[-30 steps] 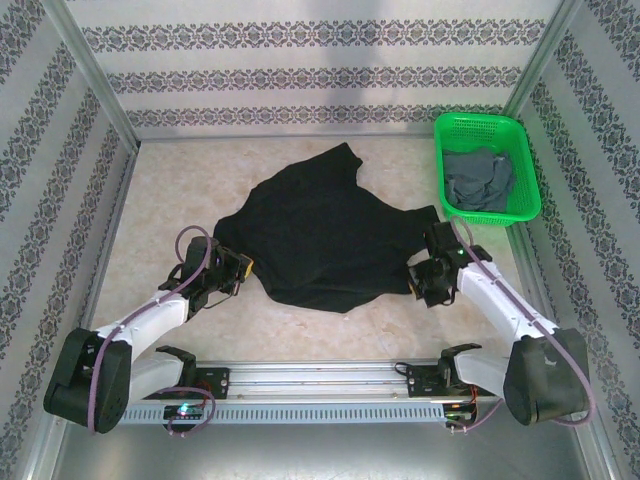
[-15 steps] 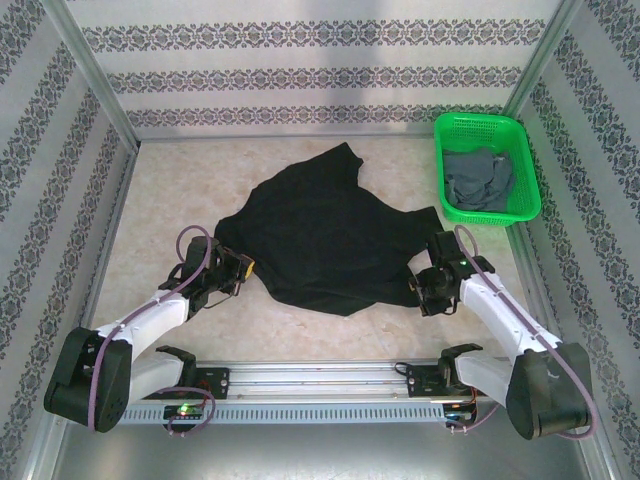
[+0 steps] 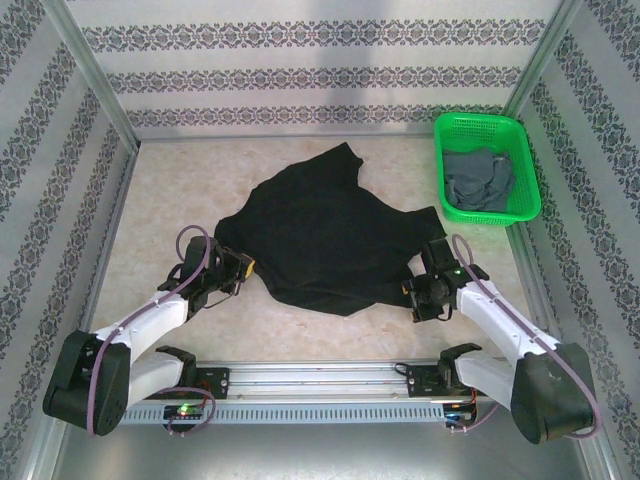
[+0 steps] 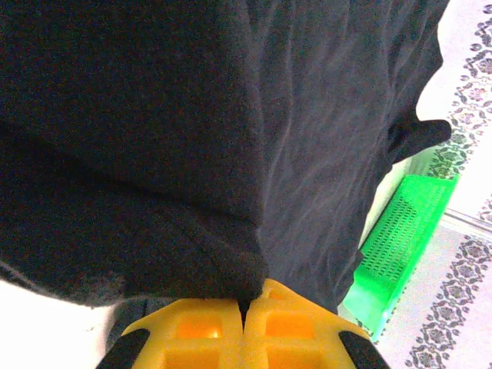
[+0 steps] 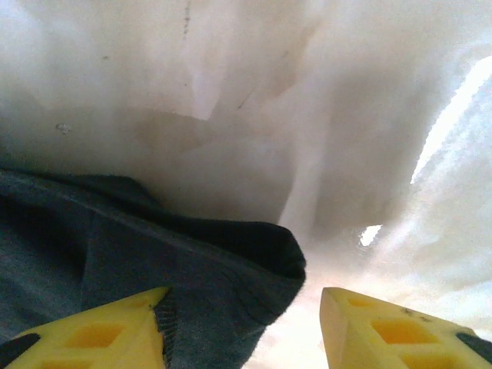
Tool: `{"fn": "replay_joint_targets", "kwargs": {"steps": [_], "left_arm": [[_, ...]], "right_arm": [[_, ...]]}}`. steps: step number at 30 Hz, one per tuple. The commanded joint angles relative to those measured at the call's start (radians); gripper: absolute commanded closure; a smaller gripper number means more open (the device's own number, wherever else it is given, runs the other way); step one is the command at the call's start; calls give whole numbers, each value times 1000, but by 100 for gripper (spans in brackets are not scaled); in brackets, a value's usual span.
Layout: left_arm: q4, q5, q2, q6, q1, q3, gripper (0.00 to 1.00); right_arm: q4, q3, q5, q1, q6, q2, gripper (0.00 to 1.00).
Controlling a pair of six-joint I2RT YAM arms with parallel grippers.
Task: Fold and stack the t-shirts
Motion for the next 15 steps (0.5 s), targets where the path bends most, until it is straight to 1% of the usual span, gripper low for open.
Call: {"fn": "replay_joint_targets", "kwargs": {"steps": [1, 4, 8, 9, 10, 13, 14, 15], "left_arm": [[19, 6, -24, 9, -8, 7, 100], [16, 11, -28, 9, -9, 3, 100], [4, 18, -35, 11, -8, 6, 100], [1, 19, -39, 12, -8, 6, 100], [-1, 21, -41, 10, -8, 4, 100], [-8, 35, -48, 11, -9, 6, 100], [-14, 42, -49, 11, -10, 6, 100], [-17, 49, -48, 9, -20, 8, 100]], "right_arm": [[51, -50, 16, 5, 53, -15, 47], [176, -75, 23, 2, 70, 31, 49], [193, -32, 0, 9, 64, 108, 58], [196, -23, 1, 10, 62, 121, 63], [199, -20, 10, 8, 63, 127, 69], [204, 1, 44, -20, 37, 128, 93], [183, 26, 61, -37, 7, 124, 98], [142, 64, 87, -56, -37, 117, 100]]}}
